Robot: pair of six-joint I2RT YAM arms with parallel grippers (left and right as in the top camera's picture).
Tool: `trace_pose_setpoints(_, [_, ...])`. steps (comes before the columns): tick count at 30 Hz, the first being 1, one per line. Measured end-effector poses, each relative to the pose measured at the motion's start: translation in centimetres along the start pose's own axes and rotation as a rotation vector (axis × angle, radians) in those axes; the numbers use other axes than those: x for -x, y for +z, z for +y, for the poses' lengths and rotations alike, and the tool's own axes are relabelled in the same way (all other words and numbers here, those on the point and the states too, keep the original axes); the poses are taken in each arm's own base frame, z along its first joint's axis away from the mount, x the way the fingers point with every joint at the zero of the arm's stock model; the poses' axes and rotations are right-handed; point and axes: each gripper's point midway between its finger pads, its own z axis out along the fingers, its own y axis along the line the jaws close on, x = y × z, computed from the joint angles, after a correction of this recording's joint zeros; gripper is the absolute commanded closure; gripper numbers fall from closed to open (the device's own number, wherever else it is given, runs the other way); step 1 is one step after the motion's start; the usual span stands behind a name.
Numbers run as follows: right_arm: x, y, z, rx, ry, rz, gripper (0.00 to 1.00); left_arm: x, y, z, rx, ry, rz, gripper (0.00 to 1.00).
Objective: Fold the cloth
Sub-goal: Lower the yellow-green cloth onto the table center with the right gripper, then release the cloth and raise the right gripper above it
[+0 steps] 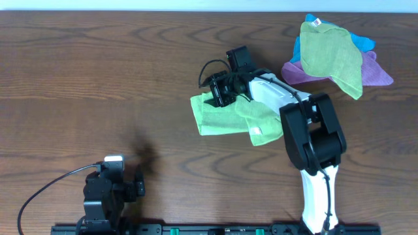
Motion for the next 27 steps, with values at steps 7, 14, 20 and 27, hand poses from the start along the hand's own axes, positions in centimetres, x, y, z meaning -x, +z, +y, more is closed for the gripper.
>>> trace_pose_setpoints(7, [0.28,-0.07,0.15,0.006,0.054,-0.021,0.51,0.0,0.0,0.0,0.0,0.0,0.0,0.05])
trace_pose_setpoints(14, [0.57,-0.09,0.26,0.012,0.095,-0.037,0.67,0.0,0.0,0.0,0.0,0.0,0.0,0.05])
trace_pose_setpoints(20, [0.79,-0.14,0.37,0.016,0.142,-0.052,0.72,0.0,0.0,0.0,0.0,0.0,0.0,0.05])
trace_pose_setpoints(27, [0.9,-0.27,0.12,0.007,0.189,-0.062,0.25,0.0,0.0,0.0,0.0,0.0,0.0,0.05])
